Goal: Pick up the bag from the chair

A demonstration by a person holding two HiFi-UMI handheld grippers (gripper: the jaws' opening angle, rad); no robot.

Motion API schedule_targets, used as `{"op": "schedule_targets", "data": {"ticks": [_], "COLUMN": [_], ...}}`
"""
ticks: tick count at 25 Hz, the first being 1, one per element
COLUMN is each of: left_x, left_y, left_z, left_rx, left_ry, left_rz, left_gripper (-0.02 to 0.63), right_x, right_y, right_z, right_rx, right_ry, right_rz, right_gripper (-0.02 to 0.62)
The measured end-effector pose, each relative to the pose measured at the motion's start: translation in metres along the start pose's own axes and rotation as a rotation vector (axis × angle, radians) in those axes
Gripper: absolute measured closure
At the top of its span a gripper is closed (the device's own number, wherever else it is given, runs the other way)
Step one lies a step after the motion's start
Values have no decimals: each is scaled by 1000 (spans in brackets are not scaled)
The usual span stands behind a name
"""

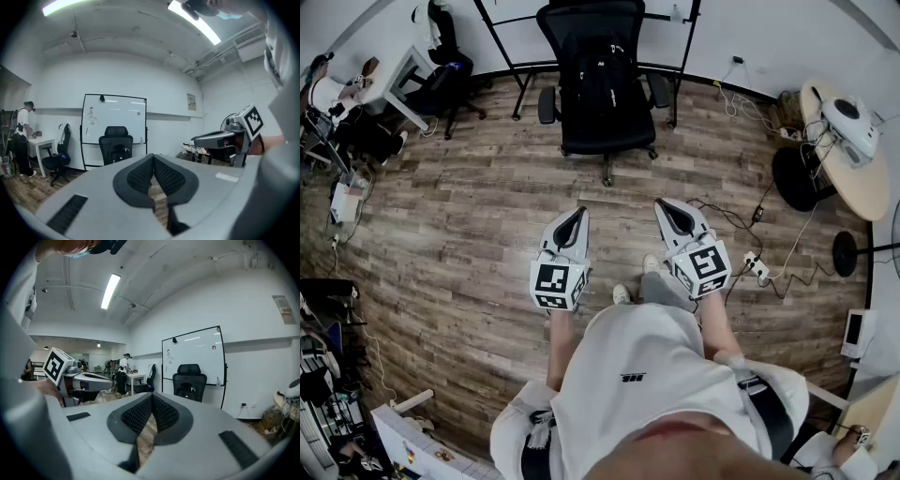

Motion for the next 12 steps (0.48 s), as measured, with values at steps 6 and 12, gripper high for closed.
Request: {"op": "schedule_targets", "data": {"ticks": [6,12], "left_x": [13,29], "left_y": [-2,-3], "left_z": [-5,12], "left_rx": [-14,-16], "left_ry": [-14,-26], "left_rz": [6,13], "left_gripper": [595,595], "right_x": [13,4], "right_y": [-2,-6], "right_z": [10,28], "right_rx": [-13,-10], "right_ry": [-11,-30], "right_rz": [-4,2], "right_gripper": [600,600]}}
Point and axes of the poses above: the fingertips, and each gripper's own axes: z forward along the fingers, x to its left, y out of its top, the point moved 6 cm from there along -z, backward along the fingers, and after that the axes turned 2 degrees about -x, right-handed, at the moved point
